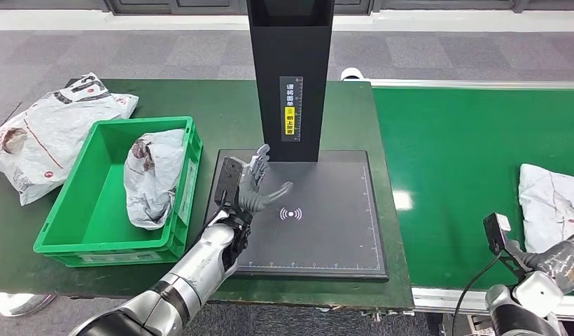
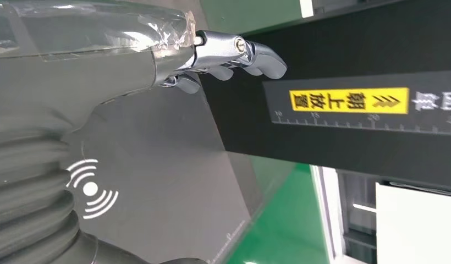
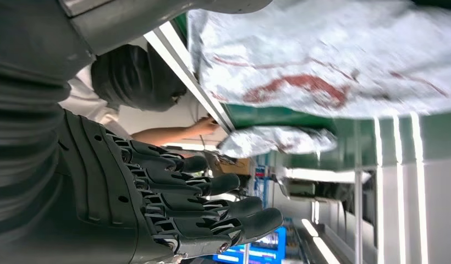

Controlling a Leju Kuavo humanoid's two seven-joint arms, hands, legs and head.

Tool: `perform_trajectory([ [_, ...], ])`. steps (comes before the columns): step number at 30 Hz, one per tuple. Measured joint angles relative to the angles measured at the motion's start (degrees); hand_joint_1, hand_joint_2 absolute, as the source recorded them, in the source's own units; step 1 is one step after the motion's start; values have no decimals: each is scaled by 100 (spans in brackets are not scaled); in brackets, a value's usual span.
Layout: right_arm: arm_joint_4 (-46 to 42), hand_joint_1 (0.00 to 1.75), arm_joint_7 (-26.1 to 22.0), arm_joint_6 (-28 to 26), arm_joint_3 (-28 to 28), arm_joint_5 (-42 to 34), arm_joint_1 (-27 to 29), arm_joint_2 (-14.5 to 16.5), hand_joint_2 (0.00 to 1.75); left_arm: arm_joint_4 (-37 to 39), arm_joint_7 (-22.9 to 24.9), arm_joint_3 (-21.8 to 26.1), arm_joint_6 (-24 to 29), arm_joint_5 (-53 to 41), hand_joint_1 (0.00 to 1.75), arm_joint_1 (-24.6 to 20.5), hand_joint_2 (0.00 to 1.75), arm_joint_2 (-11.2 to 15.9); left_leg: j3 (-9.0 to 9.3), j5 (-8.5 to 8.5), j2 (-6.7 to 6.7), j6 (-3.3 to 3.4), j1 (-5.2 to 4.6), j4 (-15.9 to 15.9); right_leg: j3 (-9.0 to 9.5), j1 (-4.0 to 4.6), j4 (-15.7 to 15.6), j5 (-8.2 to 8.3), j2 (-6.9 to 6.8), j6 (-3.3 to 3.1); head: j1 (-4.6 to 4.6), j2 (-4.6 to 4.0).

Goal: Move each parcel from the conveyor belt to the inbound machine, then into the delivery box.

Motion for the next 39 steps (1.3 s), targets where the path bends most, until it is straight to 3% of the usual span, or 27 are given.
perform_trajectory([
  [18,598,0,66,62,0,10,-125,-132,175,260,-8,0,28,-4,0,-43,175,17,-2,0,0,0,0,0,0,-2,0,0,-3,0,1,0],
  [25,660,0,436,457,0,57,-78,-167,175,180,-81,1,251,-141,0,36,175,52,-2,0,-1,1,0,0,0,-2,0,-1,-4,1,1,0],
  [31,696,0,708,957,2,49,195,-201,175,-172,-175,46,320,-251,0,511,175,161,-3,-7,-6,6,0,0,1,-2,-1,-13,-8,10,-1,0],
  [39,702,0,686,1821,164,-78,362,-287,175,-1004,-385,305,421,-301,0,1624,175,423,49,-43,14,14,22,-2,63,20,-25,-43,11,18,-1,0],
])
